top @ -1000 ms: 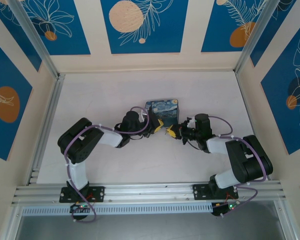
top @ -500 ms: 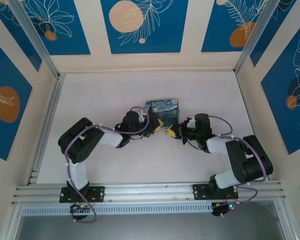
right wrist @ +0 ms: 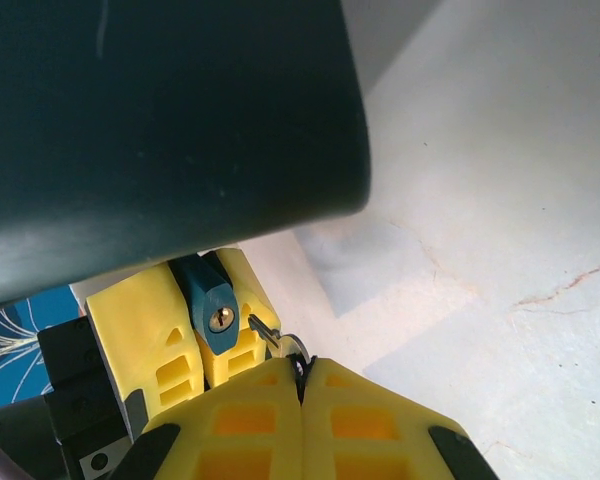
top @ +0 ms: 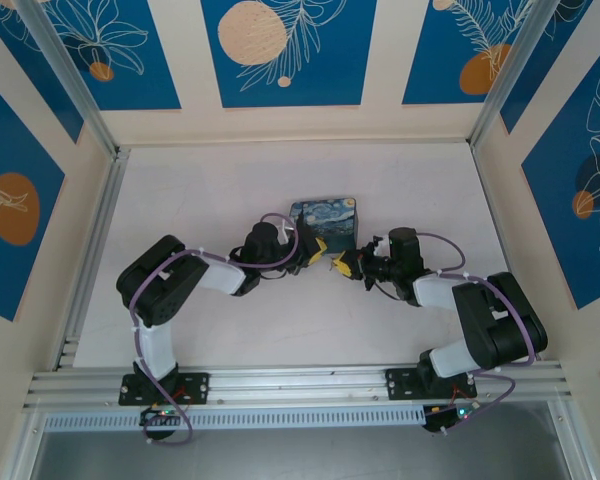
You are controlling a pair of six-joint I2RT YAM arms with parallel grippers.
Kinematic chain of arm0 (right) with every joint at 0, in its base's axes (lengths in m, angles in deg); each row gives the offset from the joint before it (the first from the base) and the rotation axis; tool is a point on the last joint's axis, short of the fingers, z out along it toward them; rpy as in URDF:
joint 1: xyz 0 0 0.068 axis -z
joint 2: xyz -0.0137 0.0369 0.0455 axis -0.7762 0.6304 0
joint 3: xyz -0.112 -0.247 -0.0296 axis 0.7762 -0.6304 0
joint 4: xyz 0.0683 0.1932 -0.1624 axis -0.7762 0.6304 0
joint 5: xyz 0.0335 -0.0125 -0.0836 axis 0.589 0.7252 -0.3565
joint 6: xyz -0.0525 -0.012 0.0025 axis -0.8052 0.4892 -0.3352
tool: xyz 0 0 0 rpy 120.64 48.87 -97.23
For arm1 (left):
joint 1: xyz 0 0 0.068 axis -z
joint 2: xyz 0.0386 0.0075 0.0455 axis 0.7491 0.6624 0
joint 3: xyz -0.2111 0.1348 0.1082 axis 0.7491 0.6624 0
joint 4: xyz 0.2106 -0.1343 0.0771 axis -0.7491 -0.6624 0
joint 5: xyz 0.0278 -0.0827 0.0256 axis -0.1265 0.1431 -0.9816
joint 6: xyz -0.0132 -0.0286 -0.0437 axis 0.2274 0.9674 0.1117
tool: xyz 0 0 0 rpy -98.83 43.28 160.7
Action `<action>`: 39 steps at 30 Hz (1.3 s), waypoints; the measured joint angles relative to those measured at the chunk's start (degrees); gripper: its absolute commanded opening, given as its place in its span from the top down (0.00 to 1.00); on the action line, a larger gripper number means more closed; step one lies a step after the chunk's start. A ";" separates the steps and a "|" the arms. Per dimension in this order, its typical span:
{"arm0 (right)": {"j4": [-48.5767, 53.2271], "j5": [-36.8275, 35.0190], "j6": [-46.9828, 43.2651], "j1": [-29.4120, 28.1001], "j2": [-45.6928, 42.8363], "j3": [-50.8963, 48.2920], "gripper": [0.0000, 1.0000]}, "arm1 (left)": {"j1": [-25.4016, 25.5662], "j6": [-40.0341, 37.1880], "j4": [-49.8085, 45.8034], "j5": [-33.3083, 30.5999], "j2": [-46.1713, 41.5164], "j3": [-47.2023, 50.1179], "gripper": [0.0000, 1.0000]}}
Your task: Unlock the padlock with the key
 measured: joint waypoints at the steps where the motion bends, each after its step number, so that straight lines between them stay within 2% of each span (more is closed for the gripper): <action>1: 0.15 0.00 -0.13 0.00 0.00 0.00 1.00 | 0.00 0.00 0.00 0.00 0.07 0.00 1.00; 24: 2.21 -0.87 -0.35 -0.68 0.26 1.95 1.00 | 0.11 0.83 0.04 -0.22 0.57 0.00 1.00; 33: -0.76 -0.90 -0.48 -0.72 2.01 2.01 1.00 | 0.37 1.62 0.11 -1.14 0.57 0.00 1.00; 39: -3.80 -0.44 -3.61 -0.04 3.19 2.03 1.00 | 0.39 2.84 1.33 -2.16 0.57 0.00 1.00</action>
